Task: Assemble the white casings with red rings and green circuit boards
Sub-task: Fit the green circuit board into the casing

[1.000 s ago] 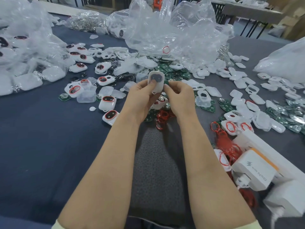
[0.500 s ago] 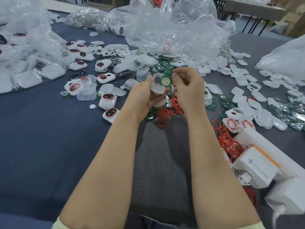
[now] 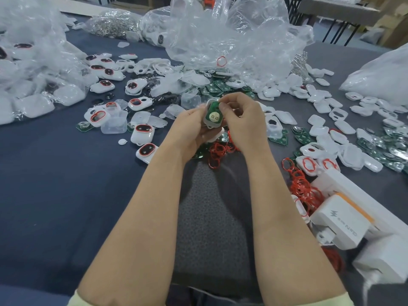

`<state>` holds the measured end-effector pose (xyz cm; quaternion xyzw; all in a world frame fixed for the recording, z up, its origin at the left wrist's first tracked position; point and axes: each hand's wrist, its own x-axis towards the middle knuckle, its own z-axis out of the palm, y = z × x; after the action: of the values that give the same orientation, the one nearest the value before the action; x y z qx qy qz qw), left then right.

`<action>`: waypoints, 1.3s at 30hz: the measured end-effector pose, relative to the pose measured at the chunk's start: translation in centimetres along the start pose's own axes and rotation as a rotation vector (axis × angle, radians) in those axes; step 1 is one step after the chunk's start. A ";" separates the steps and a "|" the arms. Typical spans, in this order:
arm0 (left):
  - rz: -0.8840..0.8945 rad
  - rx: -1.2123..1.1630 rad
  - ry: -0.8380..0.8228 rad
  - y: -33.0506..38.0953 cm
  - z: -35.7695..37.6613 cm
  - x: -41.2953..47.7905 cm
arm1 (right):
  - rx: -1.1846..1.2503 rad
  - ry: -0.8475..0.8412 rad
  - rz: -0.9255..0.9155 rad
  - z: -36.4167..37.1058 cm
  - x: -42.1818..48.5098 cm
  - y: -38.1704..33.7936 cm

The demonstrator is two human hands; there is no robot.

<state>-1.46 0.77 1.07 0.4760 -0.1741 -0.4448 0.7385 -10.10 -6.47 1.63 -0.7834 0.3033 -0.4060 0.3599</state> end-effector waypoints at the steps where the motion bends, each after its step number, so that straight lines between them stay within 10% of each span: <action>1: 0.001 0.004 0.002 0.0 0.0 0.0 | 0.001 0.005 -0.001 0.1 0.0 0.0; 39: 0.294 0.341 -0.091 -1.2 -0.2 0.2 | 0.403 0.059 0.277 1.1 0.1 0.4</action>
<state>-1.78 0.53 -0.06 0.5428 -0.3472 -0.3176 0.6957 -9.16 -6.37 0.88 -0.6342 0.3311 -0.4280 0.5522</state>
